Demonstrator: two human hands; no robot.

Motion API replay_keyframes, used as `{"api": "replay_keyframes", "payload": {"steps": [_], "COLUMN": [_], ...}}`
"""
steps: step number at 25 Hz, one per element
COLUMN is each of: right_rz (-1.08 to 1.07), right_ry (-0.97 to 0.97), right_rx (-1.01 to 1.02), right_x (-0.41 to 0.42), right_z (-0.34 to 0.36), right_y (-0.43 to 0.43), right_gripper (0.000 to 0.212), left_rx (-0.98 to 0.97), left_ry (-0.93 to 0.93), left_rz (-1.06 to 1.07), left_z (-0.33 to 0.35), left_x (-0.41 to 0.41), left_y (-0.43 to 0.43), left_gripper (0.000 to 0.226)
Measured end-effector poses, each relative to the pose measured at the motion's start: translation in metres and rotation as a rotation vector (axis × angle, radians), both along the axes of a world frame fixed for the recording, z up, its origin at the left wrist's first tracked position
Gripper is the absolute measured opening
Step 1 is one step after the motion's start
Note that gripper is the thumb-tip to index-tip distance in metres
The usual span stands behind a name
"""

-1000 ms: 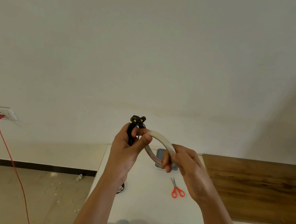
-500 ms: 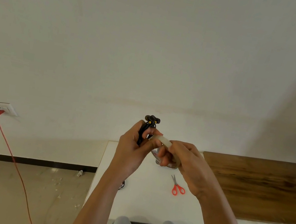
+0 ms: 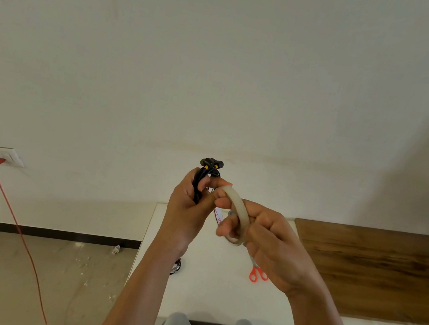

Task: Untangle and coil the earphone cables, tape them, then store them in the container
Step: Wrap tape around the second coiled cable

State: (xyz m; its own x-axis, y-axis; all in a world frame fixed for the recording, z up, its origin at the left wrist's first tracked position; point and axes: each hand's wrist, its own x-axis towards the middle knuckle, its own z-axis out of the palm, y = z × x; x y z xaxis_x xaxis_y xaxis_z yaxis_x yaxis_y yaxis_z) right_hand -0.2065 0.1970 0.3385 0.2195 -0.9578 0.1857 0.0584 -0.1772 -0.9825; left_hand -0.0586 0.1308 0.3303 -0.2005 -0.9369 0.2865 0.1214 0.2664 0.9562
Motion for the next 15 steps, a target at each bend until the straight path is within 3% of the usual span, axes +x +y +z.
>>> {"api": "replay_keyframes", "payload": {"steps": [4,7,11,13,15], "right_rz": [-0.128,-0.199,-0.133,-0.089,-0.066], "right_ry": [0.075,0.082,0.029,0.010,0.038], "right_rx": [-0.013,-0.021,-0.063,-0.093,-0.138], "right_x": [0.0001,0.0024,0.0037,0.0044,0.0048], "right_z": [-0.0009,0.0010,0.0016,0.0031,0.0044], "right_y": [0.0006,0.0016,0.0051,0.0056,0.0058], "right_gripper": [0.036,0.039,0.034,0.036,0.043], "left_rx": [0.032,0.066,0.114,0.158,0.204], "left_ry": [0.074,0.134,0.255,0.323,0.353], "left_rz": [0.007,0.005,-0.042,-0.070,-0.072], "left_z": [-0.0035,-0.0033,-0.0077,-0.0087,-0.0081], "left_x": [0.0001,-0.0010,-0.0041,-0.0051,-0.0078], "left_y": [-0.0017,0.0000,-0.0023,-0.0022,0.0001], "left_gripper": [0.015,0.026,0.021,0.031,0.024]}}
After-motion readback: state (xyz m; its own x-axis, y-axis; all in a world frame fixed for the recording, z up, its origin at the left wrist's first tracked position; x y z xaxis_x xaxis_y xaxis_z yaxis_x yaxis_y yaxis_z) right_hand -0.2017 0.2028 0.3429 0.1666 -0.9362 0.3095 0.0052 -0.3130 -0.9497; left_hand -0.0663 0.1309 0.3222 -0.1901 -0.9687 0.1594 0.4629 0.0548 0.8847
